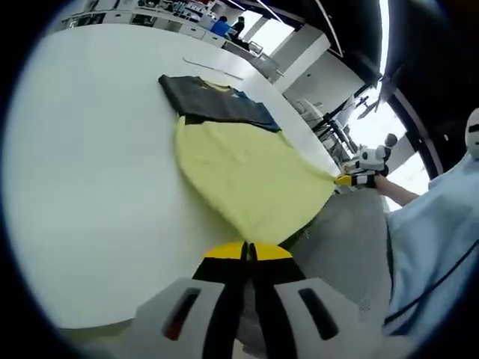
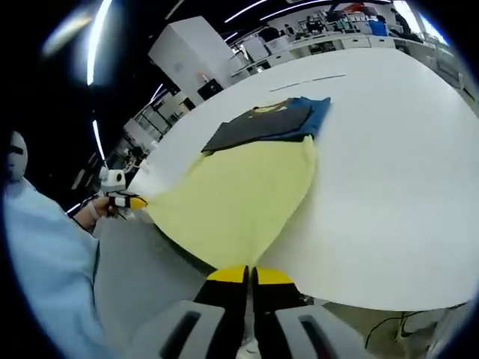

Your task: Fold the garment on the visible template until the final outline fits inside the template.

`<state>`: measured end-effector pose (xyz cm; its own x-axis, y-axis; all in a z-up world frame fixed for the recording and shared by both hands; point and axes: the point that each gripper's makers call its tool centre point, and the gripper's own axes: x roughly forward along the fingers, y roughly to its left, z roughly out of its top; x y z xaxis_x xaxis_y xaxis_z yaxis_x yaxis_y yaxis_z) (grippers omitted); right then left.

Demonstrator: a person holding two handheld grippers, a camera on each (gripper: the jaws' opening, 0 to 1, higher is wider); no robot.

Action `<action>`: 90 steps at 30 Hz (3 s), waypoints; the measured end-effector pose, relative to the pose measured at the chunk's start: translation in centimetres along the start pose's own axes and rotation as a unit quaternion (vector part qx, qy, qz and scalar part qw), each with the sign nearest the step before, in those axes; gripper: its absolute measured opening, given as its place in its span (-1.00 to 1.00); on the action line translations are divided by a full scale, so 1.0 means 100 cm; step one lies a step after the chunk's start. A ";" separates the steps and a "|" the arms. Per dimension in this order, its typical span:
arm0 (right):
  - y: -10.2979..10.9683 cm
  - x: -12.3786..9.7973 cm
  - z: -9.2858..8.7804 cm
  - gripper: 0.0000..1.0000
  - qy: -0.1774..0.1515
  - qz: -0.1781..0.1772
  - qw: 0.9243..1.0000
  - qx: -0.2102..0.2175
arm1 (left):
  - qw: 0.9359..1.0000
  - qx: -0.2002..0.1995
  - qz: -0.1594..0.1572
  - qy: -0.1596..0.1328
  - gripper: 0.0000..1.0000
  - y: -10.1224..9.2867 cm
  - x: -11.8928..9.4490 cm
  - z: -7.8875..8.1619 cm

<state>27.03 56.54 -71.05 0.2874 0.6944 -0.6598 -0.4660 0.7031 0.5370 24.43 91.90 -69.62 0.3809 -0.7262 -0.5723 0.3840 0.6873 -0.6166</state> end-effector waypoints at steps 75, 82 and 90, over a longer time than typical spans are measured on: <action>-0.149 0.123 0.254 -1.00 -0.146 -0.047 0.979 0.131 | 0.982 -0.035 0.111 -0.149 -1.00 0.172 0.126 0.254; -0.156 0.133 0.253 -1.00 -0.137 -0.055 0.980 0.132 | 0.984 -0.036 0.119 -0.130 -1.00 0.178 0.134 0.242; -0.158 0.137 0.247 -1.00 -0.128 -0.061 0.982 0.127 | 0.985 -0.026 0.124 -0.120 -1.00 0.179 0.135 0.238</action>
<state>58.99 58.71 -75.61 0.5446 0.5960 -0.5901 -0.2009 0.7758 0.5981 56.49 94.78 -75.48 0.6476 -0.5068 -0.5690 0.2132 0.8375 -0.5032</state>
